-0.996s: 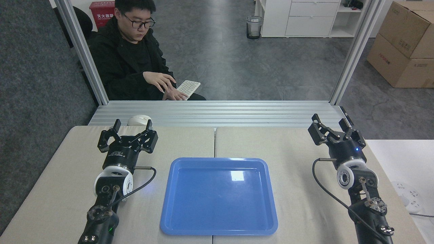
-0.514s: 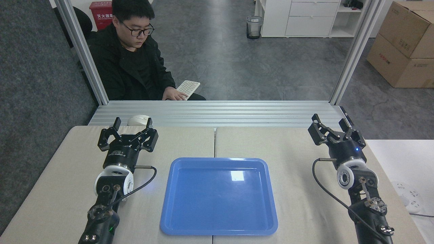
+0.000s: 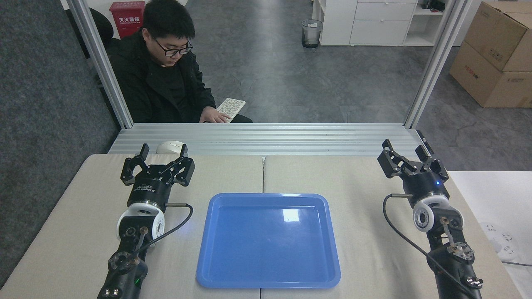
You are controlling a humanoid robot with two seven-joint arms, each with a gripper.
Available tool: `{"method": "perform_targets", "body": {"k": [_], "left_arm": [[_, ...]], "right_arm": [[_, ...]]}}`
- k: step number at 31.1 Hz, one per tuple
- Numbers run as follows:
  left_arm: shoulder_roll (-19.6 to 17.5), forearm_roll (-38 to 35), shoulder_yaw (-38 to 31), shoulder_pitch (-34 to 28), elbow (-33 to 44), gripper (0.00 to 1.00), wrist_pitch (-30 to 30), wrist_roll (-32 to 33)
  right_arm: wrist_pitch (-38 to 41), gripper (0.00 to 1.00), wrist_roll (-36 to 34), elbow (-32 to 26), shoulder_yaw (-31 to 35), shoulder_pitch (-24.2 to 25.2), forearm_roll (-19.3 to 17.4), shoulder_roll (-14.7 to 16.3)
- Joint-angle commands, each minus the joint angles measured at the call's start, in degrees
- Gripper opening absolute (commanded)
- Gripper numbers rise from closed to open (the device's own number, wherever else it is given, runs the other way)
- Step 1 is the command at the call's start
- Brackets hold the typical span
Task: Pick up switch part and place in tray
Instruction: 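Lower the open left gripper down over the white-orange switch part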
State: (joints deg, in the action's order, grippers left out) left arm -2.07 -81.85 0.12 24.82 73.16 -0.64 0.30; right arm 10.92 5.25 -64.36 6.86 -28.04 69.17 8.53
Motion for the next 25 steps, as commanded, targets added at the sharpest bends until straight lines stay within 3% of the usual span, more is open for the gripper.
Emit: {"method": "perform_targets", "body": {"k": [1,12,25], "left_arm": [[1.01,-0.42,2.34,-0.12,0.4,0.99,0.11,-0.04],[0.84,-0.42,2.34,-1.53,0.14,0.99,0.55,-0.57],[-2.59,0.11,-2.58,-11.45,-0.48,1.0,0.38,-4.26]], "right_arm": [[-0.02,1.0,0.02,0.03,0.0,0.0,0.0,0.0],[-0.02,1.0,0.02,0.03,0.0,0.0,0.0,0.0],[-0.02,1.0,0.02,0.03,0.0,0.0,-0.09,0.0]]}}
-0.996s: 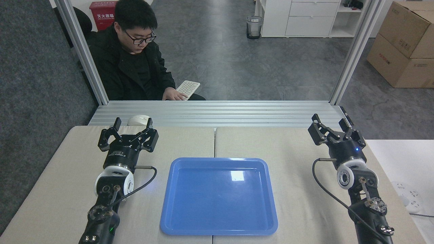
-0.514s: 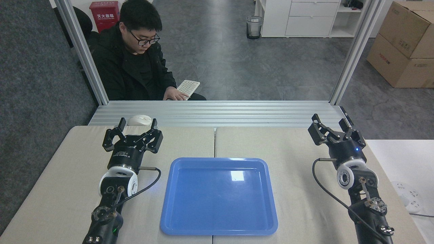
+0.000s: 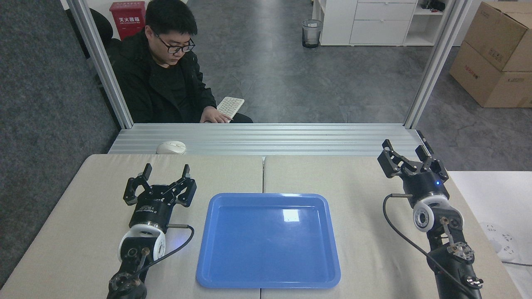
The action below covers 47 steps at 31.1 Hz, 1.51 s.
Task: Pick up switch part and place in tray
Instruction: 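Lower the open left gripper down over the white-orange switch part, then close the left gripper on the switch part and lift it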
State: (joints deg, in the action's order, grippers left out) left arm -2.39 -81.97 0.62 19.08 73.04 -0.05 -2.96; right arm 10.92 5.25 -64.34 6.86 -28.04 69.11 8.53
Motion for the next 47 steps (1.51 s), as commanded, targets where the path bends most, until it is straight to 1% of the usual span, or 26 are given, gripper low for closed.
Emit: {"method": "perform_targets", "body": {"k": [1,5,11,23,47], "left_arm": [[-2.35,0.23,-3.17,-6.59,-0.35,0.99,-0.22,-1.09],[-2.35,0.05,-3.17,-9.67,-0.18,1.0,-0.39,-1.09],[-2.18,-0.39,-2.91,-11.34,-0.53,0.99,-0.3,-1.09],[-2.44,-1.97,-2.38,-10.9,-7.38,0.99,-0.13,-1.17],[-3.58,-2.67,-2.38,-9.85,-9.93,0.98,0.22,-1.26]], "right_arm": [[-0.03,1.0,0.02,0.01,0.0,0.0,-0.03,0.0],[-0.03,1.0,0.02,0.01,0.0,0.0,-0.03,0.0],[-0.03,1.0,0.02,0.01,0.0,0.0,-0.03,0.0],[-0.03,1.0,0.02,0.01,0.0,0.0,-0.03,0.0],[-0.03,1.0,0.02,0.01,0.0,0.0,-0.03,0.0]]}}
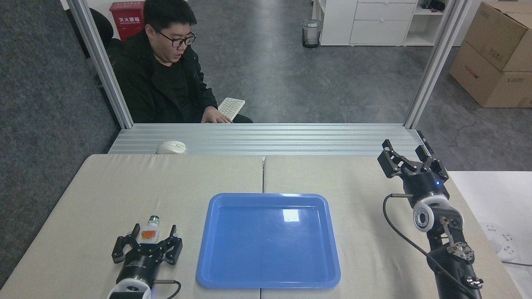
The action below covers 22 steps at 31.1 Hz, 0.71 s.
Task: Pick up switch part and place in tray
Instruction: 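Close the left gripper on the switch part and lift it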
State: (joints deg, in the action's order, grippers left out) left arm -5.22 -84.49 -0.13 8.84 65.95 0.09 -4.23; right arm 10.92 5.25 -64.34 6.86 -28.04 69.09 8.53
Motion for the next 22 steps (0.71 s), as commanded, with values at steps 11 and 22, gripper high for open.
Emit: {"method": "perform_targets", "body": {"k": [11,22], "left_arm": [[-0.67,-0.41,-1.63,0.04,-3.19,0.94,0.09,0.01],[-0.76,-0.32,-1.63,0.13,-2.67,0.15,-1.49,0.01]], "right_arm": [[-0.03,1.0,0.02,0.0,0.0,0.0,-0.01,0.0],[-0.03,1.0,0.02,0.0,0.0,0.0,-0.01,0.0]]}}
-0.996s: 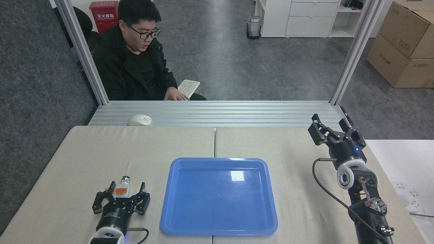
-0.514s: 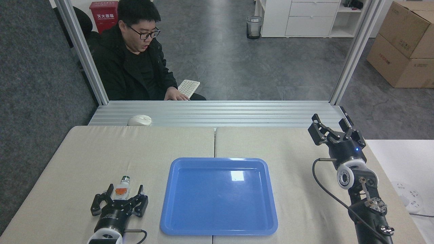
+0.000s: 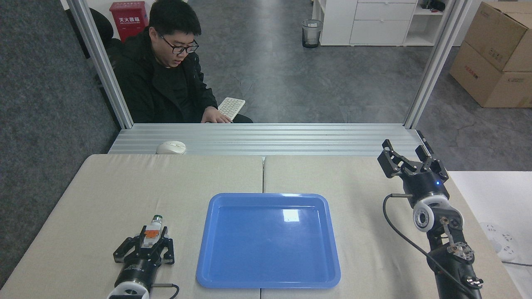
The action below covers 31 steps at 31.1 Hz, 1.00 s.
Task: Pick up switch part and place in tray
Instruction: 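Close the left gripper on the switch part and lift it, then carry the switch part over the blue tray and open the left gripper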
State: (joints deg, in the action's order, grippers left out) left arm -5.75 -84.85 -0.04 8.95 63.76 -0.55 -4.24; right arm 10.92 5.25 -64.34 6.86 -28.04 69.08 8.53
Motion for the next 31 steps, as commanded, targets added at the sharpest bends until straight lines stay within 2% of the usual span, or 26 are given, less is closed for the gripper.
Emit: {"method": "perform_targets", "body": {"k": [1,2,3,9,19,25,31], "left_arm": [[-0.14,-0.05,-1.72,0.02,-0.39,0.09,-1.29,0.02],[-0.14,-0.05,-1.72,-0.07,-0.39,0.02,-1.73,0.02],[-0.06,-0.05,-1.72,-0.16,-0.22,0.0,-2.08,0.02],[-0.14,0.12,-1.72,-0.07,2.85,0.0,-2.7,0.02],[0.56,0.3,-0.58,1.86,18.93,0.0,-9.29,0.81],[3.72,-0.05,6.62,3.44,21.85,0.0,-16.23,1.34],[4.34,-2.24,19.88,6.16,15.09,0.0,-16.59,6.69]], "right_arm": [[-0.02,1.0,0.02,0.0,0.0,0.0,0.0,-0.09],[-0.02,1.0,0.02,0.0,0.0,0.0,0.0,0.0],[-0.02,1.0,0.02,0.0,0.0,0.0,0.0,0.0],[-0.02,1.0,-0.07,0.0,0.0,0.0,0.0,0.0],[-0.02,1.0,-0.07,0.0,0.0,0.0,0.0,0.0],[-0.02,1.0,0.02,0.0,0.0,0.0,0.0,0.0],[-0.02,1.0,-0.07,0.0,0.0,0.0,0.0,0.0]]}}
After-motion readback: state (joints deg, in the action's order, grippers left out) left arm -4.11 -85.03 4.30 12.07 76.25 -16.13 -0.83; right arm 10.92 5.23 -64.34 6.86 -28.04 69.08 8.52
